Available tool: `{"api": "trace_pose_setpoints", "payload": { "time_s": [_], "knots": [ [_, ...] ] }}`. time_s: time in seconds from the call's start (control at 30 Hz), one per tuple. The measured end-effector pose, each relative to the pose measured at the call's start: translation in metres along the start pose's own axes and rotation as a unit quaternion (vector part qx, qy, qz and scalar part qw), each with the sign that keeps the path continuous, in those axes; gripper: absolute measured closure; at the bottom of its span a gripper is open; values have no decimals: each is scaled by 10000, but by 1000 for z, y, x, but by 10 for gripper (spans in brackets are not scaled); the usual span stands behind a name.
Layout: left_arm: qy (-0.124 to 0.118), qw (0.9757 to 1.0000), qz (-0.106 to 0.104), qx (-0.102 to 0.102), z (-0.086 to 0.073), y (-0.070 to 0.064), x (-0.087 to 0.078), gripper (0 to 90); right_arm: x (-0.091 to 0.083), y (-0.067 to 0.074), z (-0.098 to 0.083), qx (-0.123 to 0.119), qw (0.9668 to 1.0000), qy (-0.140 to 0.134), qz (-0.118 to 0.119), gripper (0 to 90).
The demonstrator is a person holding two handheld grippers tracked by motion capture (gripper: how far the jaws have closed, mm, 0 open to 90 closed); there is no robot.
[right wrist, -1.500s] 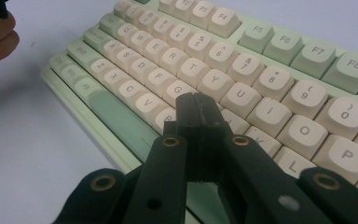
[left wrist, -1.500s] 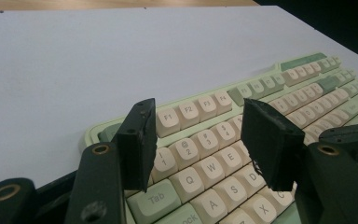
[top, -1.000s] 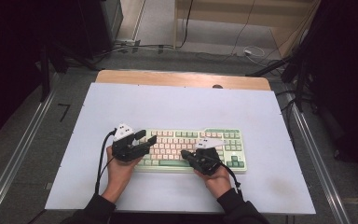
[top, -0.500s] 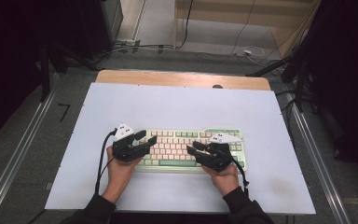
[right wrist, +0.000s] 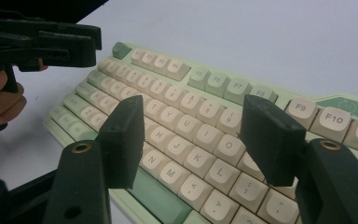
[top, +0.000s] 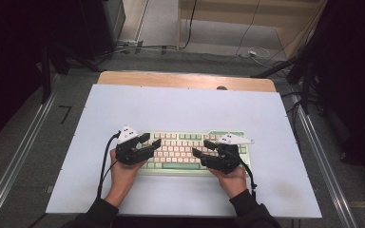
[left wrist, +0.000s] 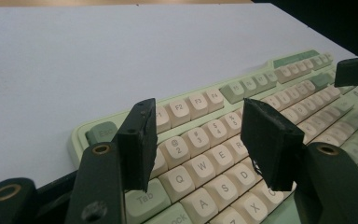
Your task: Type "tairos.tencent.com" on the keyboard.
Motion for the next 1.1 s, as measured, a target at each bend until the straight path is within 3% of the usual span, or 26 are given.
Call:
{"api": "trace_pose_setpoints", "payload": {
  "time_s": [0.17, 0.5, 0.6, 0.73, 1.1],
  "knots": [
    [26, 10000, -70, -28, 1, -4, 2, 467, -1, -1, 1, -18, 10000, -8, -19, 376],
    [173, 9993, -318, 26, 0, -18, 12, 605, -5, -6, 5, -16, 9999, -53, -109, 371],
    [277, 9987, -421, 13, -1, -22, 16, 690, -7, -8, 6, 21, 9999, -91, -131, 368],
    [579, 9964, -617, 69, -5, -29, 24, 900, -9, -11, 8, 25, 9998, -137, -170, 368],
    [1151, 9906, -683, 273, -13, -43, 48, 900, -10, -14, 8, 47, 9997, -136, -209, 367]
  ]
}}
Point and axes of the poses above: each handheld gripper's, and its own axes: x roughly forward along the jaws, z roughly out of its top, y roughly to its left, the point moved 6 cm from there along x, roughly forward along the jaws, and after that the axes turned 14 degrees about -y, right-handed, at the moved point
